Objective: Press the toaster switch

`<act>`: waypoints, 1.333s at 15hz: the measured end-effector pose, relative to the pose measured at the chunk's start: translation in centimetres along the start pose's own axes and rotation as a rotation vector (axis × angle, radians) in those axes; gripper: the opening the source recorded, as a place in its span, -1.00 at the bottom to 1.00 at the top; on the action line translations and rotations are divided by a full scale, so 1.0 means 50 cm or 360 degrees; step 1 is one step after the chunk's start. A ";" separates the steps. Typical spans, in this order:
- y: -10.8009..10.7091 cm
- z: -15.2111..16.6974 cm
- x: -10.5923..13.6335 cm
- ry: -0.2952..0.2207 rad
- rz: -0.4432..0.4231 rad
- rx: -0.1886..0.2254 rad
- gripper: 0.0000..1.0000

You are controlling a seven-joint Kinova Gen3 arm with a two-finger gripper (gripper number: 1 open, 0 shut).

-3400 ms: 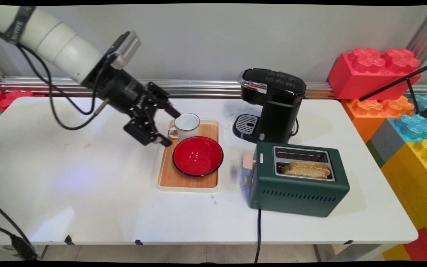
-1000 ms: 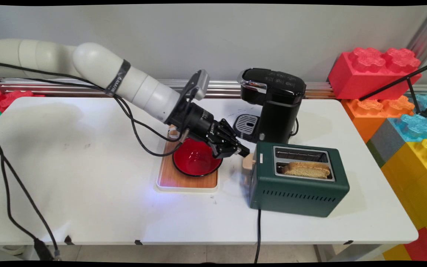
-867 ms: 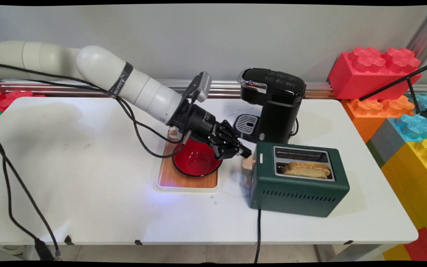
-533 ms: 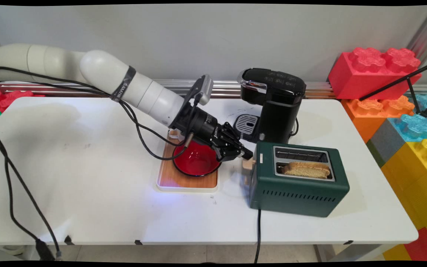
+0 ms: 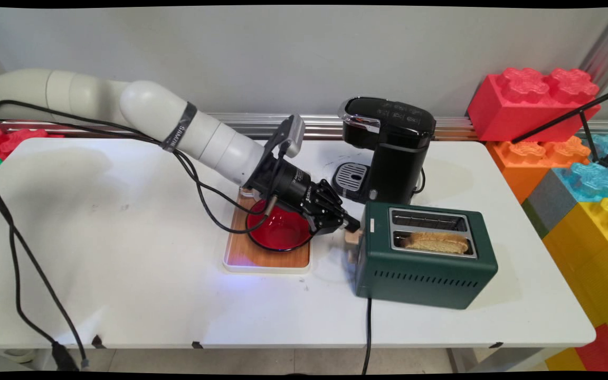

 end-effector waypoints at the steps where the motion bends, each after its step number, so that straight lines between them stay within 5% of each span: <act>1: 0.000 0.002 -0.002 -0.0003 0.0000 0.0000 -1.00; 20: -0.009 0.041 -0.060 -0.0069 -0.0004 -0.0008 -1.00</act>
